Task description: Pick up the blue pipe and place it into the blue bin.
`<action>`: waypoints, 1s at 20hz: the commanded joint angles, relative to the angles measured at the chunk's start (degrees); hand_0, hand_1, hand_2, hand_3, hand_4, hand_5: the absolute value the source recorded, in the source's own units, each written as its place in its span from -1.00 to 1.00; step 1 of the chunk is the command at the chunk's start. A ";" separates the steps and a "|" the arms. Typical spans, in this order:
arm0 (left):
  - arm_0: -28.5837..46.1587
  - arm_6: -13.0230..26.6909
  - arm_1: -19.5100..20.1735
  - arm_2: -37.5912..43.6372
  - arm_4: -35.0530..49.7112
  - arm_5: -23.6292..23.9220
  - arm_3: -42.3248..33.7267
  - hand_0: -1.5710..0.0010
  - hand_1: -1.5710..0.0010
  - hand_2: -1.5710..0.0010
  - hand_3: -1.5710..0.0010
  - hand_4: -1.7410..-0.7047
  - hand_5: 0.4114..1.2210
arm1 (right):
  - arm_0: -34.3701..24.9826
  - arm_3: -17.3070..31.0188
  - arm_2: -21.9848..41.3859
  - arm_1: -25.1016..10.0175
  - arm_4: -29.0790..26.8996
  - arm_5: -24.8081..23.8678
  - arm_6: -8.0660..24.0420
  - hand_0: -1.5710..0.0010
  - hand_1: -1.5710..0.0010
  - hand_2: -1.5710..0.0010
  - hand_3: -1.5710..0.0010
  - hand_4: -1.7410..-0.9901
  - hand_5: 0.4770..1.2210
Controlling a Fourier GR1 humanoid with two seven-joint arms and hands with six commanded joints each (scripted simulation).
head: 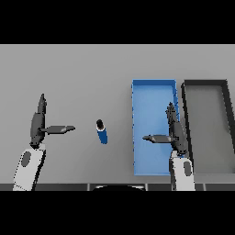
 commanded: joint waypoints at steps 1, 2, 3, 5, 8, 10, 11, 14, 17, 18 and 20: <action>-0.07 -0.23 0.08 0.15 0.09 -0.07 0.12 1.00 1.00 1.00 1.00 0.29 -0.56 | -0.10 0.05 0.09 0.13 0.08 -0.13 0.06 1.00 1.00 1.00 1.00 0.37 -0.62; -0.16 -0.36 0.23 0.33 0.23 -0.24 0.33 1.00 1.00 1.00 1.00 0.29 -0.56 | -0.24 0.13 0.23 0.31 0.23 -0.27 0.14 1.00 1.00 1.00 1.00 0.37 -0.62; -0.27 -0.45 0.40 0.54 0.41 -0.47 0.60 1.00 1.00 1.00 1.00 0.29 -0.56 | -0.40 0.23 0.39 0.53 0.42 -0.43 0.22 1.00 1.00 1.00 1.00 0.37 -0.62; -0.53 -0.68 0.75 1.00 0.79 -1.01 1.25 1.00 1.00 1.00 1.00 0.29 -0.56 | -0.76 0.48 0.70 1.01 0.87 -0.84 0.36 1.00 1.00 1.00 1.00 0.37 -0.62; -0.50 -4.83 8.31 -1.74 1.68 -14.73 1.27 1.00 1.00 1.00 1.00 0.29 -0.56 | 1.53 -2.20 4.40 -2.89 5.84 1.47 -3.55 1.00 1.00 1.00 1.00 0.38 -0.62; -1.18 -5.82 11.15 -2.24 2.60 -20.39 2.35 1.00 1.00 1.00 1.00 0.28 -0.57 | 3.36 -4.91 6.65 -3.92 8.38 2.03 -3.66 1.00 1.00 1.00 1.00 0.37 -0.62; -0.75 -6.69 11.74 -2.46 2.40 -21.53 2.61 1.00 1.00 1.00 1.00 0.28 -0.56 | 4.33 -5.85 7.09 -4.23 9.07 1.96 -3.80 1.00 1.00 1.00 1.00 0.38 -0.62; -0.50 -6.86 12.58 -2.69 3.03 -23.17 1.86 1.00 1.00 1.00 1.00 0.28 -0.53 | 4.75 -6.32 7.44 -5.04 11.04 1.17 -2.46 1.00 1.00 1.00 1.00 0.45 -0.65; 0.68 -8.82 13.52 -4.05 3.41 -26.38 -0.23 1.00 1.00 1.00 1.00 0.26 -0.54 | 4.40 -6.50 7.33 -5.31 11.35 0.89 -1.80 1.00 1.00 1.00 1.00 0.48 -0.68; 1.35 -8.72 13.83 -4.73 4.00 -27.79 -1.50 1.00 1.00 1.00 1.00 0.24 -0.58 | 4.52 -6.92 7.84 -5.21 11.78 0.91 -2.03 1.00 1.00 1.00 1.00 0.48 -0.67; 2.61 -9.47 13.62 -7.22 3.15 -30.07 -3.64 1.00 1.00 1.00 1.00 0.23 -0.65 | 4.07 -6.78 7.41 -5.75 10.99 1.62 -2.28 1.00 1.00 1.00 1.00 0.45 -0.65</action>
